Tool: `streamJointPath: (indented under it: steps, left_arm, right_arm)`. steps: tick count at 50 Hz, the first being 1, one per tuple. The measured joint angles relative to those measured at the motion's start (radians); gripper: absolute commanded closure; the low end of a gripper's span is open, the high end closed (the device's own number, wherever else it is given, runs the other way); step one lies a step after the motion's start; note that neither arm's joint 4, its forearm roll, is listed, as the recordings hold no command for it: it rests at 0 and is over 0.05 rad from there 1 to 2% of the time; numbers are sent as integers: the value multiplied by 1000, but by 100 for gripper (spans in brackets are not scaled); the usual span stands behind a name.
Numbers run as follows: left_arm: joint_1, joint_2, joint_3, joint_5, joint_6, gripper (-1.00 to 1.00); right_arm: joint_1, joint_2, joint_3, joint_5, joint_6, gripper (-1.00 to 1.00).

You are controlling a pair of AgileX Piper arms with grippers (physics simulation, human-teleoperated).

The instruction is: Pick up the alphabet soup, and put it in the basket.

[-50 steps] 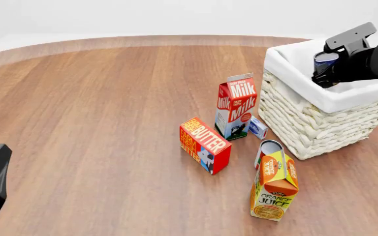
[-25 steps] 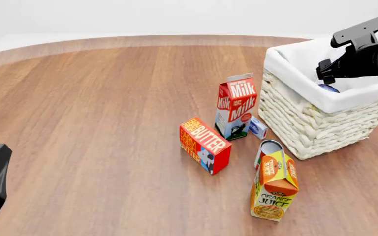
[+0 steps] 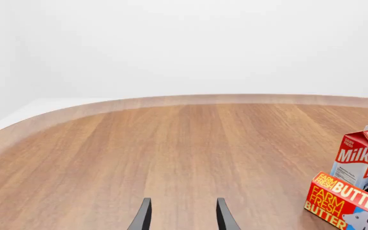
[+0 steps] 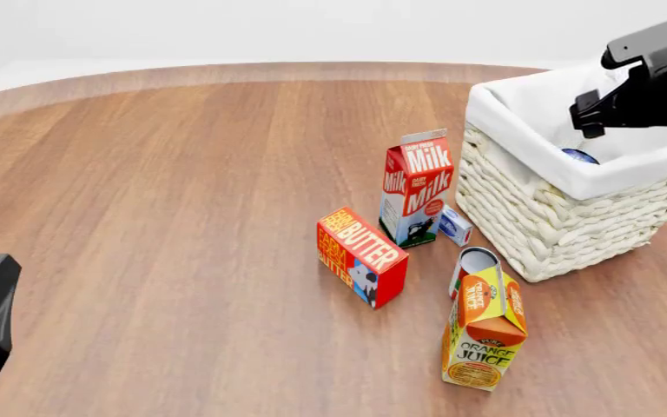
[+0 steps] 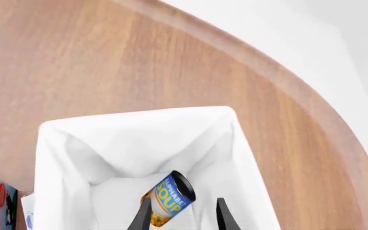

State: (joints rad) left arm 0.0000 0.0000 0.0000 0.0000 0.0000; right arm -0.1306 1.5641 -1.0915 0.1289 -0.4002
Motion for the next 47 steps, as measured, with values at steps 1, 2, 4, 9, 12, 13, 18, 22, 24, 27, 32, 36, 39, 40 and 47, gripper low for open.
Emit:
streamJointPath:
  steps: [1, 2, 4, 9, 12, 13, 18, 22, 24, 27, 32, 36, 39, 40, 47]
  left_arm:
    - [0, 0, 0, 0, 0, -100]
    - [0, 0, 0, 0, 0, -100]
    - [0, 0, 0, 0, 0, -100]
    - [0, 0, 0, 0, 0, -100]
    - [0, 0, 0, 0, 0, -100]
    - [0, 0, 0, 0, 0, -100]
    - [0, 0, 0, 0, 0, -100]
    - [0, 0, 0, 0, 0, -100]
    - [0, 0, 0, 0, 0, -100]
    - [0, 0, 0, 0, 0, -100]
    - [0, 0, 0, 0, 0, -100]
    - [0, 0, 0, 0, 0, -100]
    - [0, 0, 0, 0, 0, -100]
    - [0, 0, 0, 0, 0, -100]
    - [0, 0, 0, 0, 0, -100]
  right_arm:
    - [0, -5, 3, 0, 1, -100]
    - [0, -11, 6, 0, 3, -100]
    - [1, -22, 10, 1, 8, -100]
    - [2, -48, 21, 2, 17, -100]
    - [4, -64, 28, 2, 22, -100]
    - [4, -70, 31, 2, 24, -100]
    - [7, -99, 46, 2, 33, -100]
    - [8, -126, 61, 2, 40, -100]
    - [10, -142, 69, 2, 44, -100]
    - [13, -166, 80, 6, 53, -100]
    - [15, -205, 98, 11, 63, -100]
    - [16, -238, 115, 14, 70, -100]
    - [17, -260, 127, 16, 76, -100]
    - [18, -268, 131, 17, 78, -100]
    - [21, -322, 160, 22, 91, -100]
